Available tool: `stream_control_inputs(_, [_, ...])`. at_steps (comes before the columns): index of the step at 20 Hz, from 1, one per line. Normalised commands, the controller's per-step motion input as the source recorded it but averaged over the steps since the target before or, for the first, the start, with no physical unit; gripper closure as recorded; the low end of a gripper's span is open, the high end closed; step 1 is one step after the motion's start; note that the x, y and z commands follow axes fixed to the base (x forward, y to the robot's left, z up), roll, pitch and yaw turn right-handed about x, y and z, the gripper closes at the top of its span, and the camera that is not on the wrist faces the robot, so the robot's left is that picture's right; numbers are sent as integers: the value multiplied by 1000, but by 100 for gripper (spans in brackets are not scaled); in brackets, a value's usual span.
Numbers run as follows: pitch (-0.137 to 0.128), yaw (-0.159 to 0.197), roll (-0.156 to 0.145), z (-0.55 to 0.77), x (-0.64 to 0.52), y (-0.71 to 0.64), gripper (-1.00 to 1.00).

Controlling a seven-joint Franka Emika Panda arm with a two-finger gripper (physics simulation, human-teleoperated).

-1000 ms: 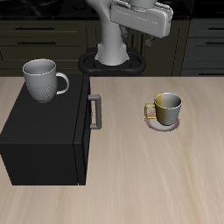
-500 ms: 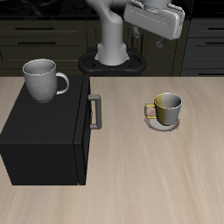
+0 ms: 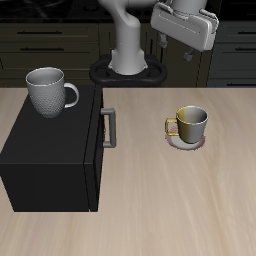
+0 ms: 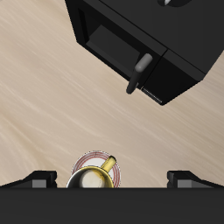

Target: Open the microwave

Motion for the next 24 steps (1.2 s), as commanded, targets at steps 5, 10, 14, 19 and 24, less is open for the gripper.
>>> stream_control_inputs(5, [-58, -51, -45, -65, 188, 188, -100])
stream_control_inputs(10, [-50, -61, -79, -78, 198, 10, -100])
stream_control_inputs(14, [-30, -40, -71, -64, 210, -89, -100])
stream_control_inputs(19, [-20, -44, -88, -219, 131, -59, -100])
stream_control_inputs(24, [-39, 5, -66, -216, 70, 62, -100])
